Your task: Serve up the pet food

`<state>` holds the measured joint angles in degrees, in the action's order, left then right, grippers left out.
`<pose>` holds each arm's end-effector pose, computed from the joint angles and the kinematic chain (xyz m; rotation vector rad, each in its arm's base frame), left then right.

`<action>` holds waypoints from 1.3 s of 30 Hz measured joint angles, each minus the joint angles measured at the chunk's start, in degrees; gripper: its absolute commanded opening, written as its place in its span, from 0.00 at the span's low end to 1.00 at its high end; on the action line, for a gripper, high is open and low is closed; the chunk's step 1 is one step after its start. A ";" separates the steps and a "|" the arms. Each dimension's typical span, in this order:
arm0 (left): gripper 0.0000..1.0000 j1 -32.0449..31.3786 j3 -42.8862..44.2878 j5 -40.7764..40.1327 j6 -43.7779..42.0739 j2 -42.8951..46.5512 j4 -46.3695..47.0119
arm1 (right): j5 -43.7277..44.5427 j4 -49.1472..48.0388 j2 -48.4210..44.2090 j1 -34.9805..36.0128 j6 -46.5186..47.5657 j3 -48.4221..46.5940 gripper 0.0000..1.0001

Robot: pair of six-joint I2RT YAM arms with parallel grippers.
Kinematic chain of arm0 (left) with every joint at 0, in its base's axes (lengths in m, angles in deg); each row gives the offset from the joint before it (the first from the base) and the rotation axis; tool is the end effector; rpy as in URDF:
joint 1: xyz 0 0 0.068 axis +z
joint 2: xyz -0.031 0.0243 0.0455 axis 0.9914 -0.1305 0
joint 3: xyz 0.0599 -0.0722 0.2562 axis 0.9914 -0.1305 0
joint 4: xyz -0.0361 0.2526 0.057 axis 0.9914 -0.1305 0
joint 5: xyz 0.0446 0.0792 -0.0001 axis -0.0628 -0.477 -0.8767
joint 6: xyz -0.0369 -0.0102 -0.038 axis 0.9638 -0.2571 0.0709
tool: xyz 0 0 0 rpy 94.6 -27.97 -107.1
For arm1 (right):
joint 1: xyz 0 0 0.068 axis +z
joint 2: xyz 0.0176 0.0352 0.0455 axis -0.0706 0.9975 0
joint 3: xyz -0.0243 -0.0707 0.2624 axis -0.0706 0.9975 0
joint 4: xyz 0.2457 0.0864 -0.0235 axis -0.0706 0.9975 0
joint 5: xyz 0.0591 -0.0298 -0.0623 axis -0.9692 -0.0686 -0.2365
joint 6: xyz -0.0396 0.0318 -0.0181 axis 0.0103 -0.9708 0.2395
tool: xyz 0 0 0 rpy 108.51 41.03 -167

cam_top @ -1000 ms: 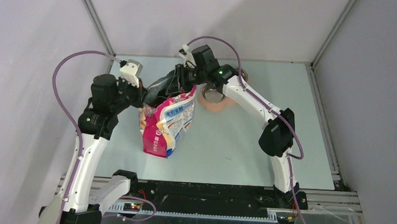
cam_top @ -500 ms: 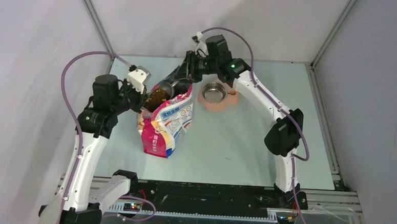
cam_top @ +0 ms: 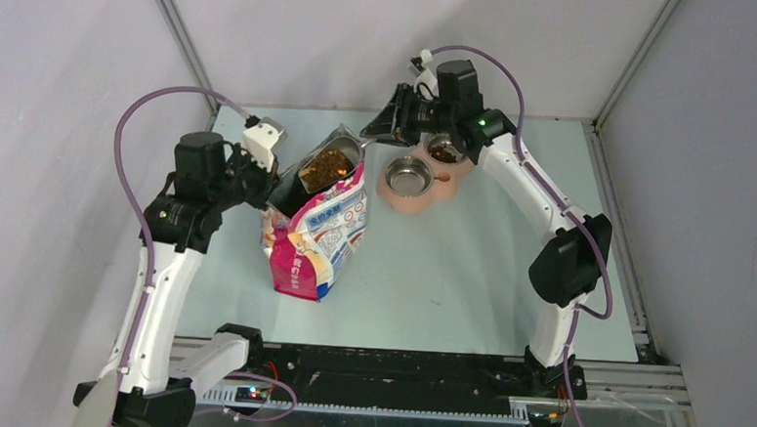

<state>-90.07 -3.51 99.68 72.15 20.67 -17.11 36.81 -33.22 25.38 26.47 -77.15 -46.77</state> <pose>0.1795 -0.0350 0.4058 0.6304 1.9528 -0.2213 0.3703 0.2443 0.3952 -0.1684 2.1990 1.5111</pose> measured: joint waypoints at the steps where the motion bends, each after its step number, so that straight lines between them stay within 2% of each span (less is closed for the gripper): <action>1: 0.00 -0.02 0.61 -0.02 0.00 -0.46 -0.52 | 0.04 -0.28 0.00 -0.26 0.07 0.72 0.00; 13: 0.00 -0.02 3.98 0.07 0.00 -3.50 -2.62 | 5.55 0.33 -2.36 2.40 12.68 2.69 0.00; 28: 0.00 0.00 4.07 0.07 0.00 -3.61 -2.56 | 7.48 0.33 -5.53 2.73 16.68 6.40 0.00; 31: 0.00 -0.02 4.07 0.07 0.00 -3.61 -2.56 | 5.38 -1.84 -5.90 2.19 14.19 7.69 0.00; 39: 0.00 0.00 4.83 0.00 -0.57 -4.33 -3.02 | -4.74 -17.03 -6.43 -3.08 -5.70 20.94 0.00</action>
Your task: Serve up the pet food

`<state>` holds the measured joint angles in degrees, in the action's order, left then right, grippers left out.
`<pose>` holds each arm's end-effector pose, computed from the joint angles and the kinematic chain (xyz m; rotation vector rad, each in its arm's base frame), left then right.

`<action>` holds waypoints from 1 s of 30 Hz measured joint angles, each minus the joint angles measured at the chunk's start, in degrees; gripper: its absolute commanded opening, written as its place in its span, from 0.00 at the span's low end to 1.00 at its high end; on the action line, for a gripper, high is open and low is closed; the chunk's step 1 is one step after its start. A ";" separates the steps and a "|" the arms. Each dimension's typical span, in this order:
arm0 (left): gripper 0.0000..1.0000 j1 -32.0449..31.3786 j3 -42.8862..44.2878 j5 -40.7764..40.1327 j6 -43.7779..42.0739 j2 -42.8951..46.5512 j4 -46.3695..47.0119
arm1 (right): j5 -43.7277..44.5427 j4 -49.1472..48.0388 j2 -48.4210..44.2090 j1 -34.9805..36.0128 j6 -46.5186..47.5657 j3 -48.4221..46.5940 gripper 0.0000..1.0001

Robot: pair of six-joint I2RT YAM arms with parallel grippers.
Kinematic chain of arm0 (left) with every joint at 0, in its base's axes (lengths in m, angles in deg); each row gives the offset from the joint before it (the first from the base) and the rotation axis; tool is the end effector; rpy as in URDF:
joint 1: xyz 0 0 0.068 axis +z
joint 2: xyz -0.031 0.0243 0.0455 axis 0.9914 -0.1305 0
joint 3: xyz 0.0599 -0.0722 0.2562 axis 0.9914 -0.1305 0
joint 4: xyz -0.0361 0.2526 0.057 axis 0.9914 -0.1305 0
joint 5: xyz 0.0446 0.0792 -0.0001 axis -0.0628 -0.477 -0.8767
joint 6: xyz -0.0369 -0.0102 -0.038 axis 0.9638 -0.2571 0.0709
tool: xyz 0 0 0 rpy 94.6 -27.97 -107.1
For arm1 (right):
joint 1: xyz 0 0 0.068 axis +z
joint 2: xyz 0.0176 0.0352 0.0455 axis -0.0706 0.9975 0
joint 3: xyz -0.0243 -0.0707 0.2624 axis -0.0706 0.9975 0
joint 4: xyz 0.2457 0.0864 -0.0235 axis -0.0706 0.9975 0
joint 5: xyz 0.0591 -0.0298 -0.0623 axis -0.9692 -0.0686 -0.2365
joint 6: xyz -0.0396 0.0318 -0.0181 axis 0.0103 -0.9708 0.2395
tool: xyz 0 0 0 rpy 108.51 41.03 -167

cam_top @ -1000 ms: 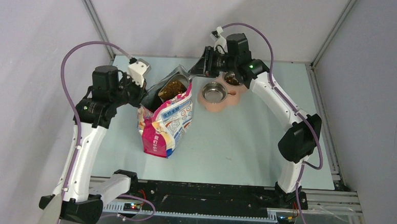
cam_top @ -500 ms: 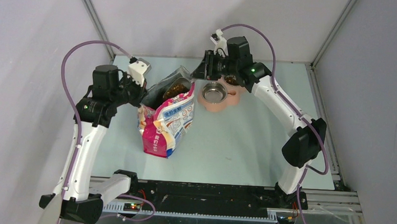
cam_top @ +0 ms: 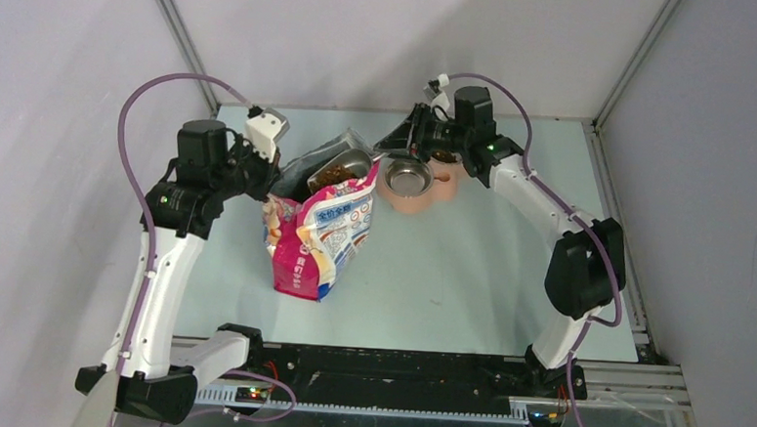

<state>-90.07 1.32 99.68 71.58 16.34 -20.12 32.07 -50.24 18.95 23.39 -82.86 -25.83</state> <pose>0.1927 -0.0368 0.4144 0.6439 1.9922 -0.2251 0.3650 0.2172 0.3451 -0.0917 2.1882 1.6181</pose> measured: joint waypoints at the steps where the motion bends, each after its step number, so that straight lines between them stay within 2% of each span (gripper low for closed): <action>1: 0.00 0.00 0.59 -0.09 -0.11 -0.39 -0.20 | -0.63 -1.92 0.00 -0.42 -2.47 1.05 0.00; 5: 0.00 -0.02 1.92 -0.83 -0.57 -1.25 -1.07 | -2.12 -9.18 0.00 -1.57 -12.50 5.35 0.00; 12: 0.00 -0.02 1.92 -1.05 -1.14 -1.27 -1.29 | -2.64 -10.93 0.04 -2.01 -23.23 7.21 0.00; 18: 0.00 0.00 2.45 -1.46 -1.49 -2.67 -1.97 | -2.36 -10.60 2.16 -0.11 -27.98 4.87 0.00; 24: 0.00 0.00 3.54 -3.02 -3.43 -3.63 -2.58 | -5.11 -10.78 2.73 -2.73 -29.73 5.07 0.00; 30: 0.00 -0.02 3.54 -3.65 -4.74 -3.48 -2.56 | -10.29 -17.35 4.57 -4.83 -32.81 6.14 0.00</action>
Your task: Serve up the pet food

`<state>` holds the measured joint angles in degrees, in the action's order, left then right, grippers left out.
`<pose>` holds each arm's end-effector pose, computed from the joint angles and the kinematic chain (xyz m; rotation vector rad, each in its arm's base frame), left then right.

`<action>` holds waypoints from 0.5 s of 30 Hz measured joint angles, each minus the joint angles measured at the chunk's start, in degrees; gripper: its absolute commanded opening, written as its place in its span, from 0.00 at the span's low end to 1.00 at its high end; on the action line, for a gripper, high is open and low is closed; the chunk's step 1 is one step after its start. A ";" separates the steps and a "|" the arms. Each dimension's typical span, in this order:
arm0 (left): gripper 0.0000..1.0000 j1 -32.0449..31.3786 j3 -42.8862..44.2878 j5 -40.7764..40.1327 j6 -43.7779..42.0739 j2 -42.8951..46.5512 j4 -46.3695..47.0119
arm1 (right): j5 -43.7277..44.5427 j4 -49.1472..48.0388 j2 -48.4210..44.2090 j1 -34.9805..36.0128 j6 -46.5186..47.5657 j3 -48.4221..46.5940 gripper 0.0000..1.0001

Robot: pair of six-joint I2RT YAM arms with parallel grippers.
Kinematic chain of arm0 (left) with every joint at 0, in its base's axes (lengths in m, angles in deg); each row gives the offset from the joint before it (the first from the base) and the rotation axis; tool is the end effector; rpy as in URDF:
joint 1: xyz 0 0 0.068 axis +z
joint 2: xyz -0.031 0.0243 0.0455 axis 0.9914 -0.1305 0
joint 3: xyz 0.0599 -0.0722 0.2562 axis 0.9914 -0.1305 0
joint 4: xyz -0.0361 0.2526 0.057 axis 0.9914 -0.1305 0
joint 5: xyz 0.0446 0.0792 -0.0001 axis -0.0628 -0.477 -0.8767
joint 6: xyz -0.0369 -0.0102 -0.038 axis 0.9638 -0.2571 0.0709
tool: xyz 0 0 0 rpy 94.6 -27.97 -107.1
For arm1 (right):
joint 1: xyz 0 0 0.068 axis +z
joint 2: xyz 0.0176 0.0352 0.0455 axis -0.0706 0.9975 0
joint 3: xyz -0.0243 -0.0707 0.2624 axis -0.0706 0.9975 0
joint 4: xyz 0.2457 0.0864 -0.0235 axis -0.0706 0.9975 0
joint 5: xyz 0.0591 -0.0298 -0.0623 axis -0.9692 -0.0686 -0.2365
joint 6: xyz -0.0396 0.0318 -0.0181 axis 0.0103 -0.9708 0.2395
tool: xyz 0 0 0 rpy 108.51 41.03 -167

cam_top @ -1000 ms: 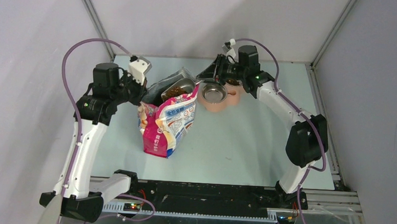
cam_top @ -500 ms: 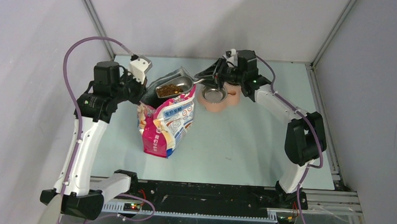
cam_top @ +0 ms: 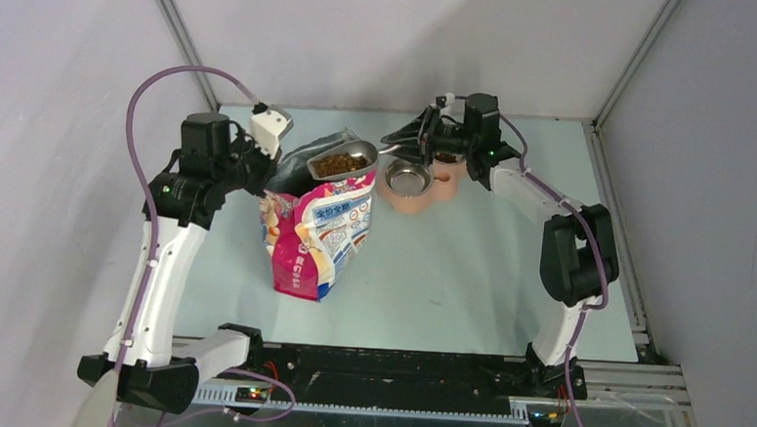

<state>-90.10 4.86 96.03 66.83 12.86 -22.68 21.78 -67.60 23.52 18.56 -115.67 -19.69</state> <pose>0.2048 -0.0363 0.4179 0.6988 2.0232 -0.1189 0.3948 0.1956 0.3049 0.4061 2.2781 2.0325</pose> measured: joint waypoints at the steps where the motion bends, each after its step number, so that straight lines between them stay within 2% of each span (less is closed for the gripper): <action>1: 0.00 0.00 0.00 -0.15 -0.24 0.00 0.00 | -0.66 -1.22 0.00 -0.20 -0.46 0.31 0.00; 7: 0.00 0.00 0.00 -1.03 -0.39 0.04 0.02 | -2.69 -8.50 -0.13 -3.19 -3.06 0.96 0.00; 15: 0.00 0.02 0.00 -2.67 -0.35 0.17 0.02 | -2.82 -11.98 -4.00 -9.97 -3.87 6.93 0.00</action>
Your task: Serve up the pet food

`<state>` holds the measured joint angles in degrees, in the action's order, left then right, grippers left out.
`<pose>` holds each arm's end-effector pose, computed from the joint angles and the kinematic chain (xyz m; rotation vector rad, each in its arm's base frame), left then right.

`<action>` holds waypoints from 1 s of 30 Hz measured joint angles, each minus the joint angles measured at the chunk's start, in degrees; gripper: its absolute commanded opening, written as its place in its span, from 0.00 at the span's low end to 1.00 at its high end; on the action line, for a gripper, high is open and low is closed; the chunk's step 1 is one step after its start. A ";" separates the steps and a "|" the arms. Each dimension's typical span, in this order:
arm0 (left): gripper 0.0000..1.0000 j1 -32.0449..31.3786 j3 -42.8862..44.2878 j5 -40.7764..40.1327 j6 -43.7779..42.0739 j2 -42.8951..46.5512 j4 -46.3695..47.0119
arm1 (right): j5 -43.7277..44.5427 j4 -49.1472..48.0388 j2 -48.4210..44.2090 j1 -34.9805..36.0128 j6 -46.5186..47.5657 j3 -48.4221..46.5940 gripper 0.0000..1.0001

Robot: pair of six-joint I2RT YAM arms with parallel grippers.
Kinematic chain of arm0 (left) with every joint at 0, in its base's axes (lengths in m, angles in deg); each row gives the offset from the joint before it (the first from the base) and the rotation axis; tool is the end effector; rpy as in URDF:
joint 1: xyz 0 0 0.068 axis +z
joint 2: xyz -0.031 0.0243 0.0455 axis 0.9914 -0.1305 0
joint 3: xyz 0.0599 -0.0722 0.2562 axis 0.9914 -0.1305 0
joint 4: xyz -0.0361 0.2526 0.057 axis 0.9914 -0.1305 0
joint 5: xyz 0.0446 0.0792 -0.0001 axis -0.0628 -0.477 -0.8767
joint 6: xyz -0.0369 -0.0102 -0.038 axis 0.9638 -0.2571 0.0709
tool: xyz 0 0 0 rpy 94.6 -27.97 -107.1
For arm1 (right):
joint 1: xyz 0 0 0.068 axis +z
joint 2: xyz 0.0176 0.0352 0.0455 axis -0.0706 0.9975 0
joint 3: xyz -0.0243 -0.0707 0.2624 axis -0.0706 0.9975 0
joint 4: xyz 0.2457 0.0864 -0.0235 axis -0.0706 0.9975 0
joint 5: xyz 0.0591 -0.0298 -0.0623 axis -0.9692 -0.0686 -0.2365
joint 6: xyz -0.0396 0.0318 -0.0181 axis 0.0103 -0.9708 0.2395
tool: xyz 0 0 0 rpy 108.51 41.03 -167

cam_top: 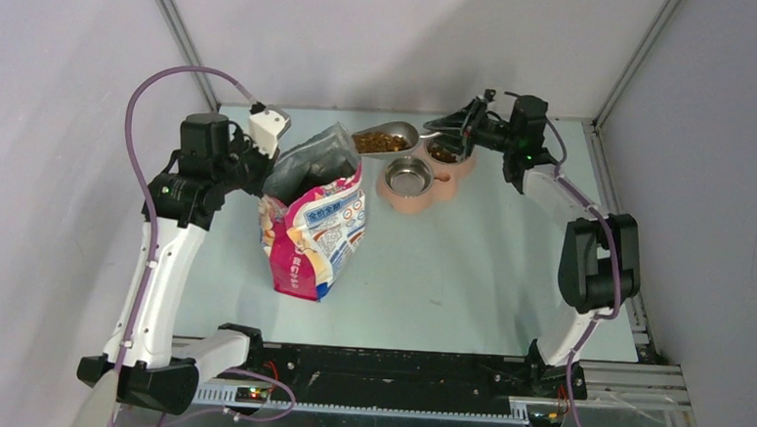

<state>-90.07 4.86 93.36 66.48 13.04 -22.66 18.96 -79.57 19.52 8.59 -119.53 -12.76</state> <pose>0.2044 -0.0345 0.4183 0.6800 2.0317 -0.0645 0.4035 0.1210 0.3120 0.4522 2.0766 2.0337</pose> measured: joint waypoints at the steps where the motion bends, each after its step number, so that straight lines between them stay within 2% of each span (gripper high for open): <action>1: 0.00 -0.02 -0.02 -0.20 0.00 0.11 -0.02 | -0.02 -0.13 -0.79 -0.90 0.07 1.03 0.00; 10: 0.00 -0.02 -0.74 -0.57 0.09 2.01 -0.44 | 0.00 -4.31 -5.92 -10.32 0.76 9.99 0.00; 17: 0.00 0.00 -1.05 0.70 0.52 3.61 -0.87 | 1.25 -4.90 -5.97 -17.29 6.54 14.95 0.00; 30: 0.00 0.00 -2.49 2.34 1.25 8.11 -0.85 | 9.01 3.58 -5.97 -18.12 23.21 15.76 0.00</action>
<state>-90.07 2.37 95.70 67.73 21.15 -23.51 27.96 -75.99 13.55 -9.52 -96.32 3.00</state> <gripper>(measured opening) 0.002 0.295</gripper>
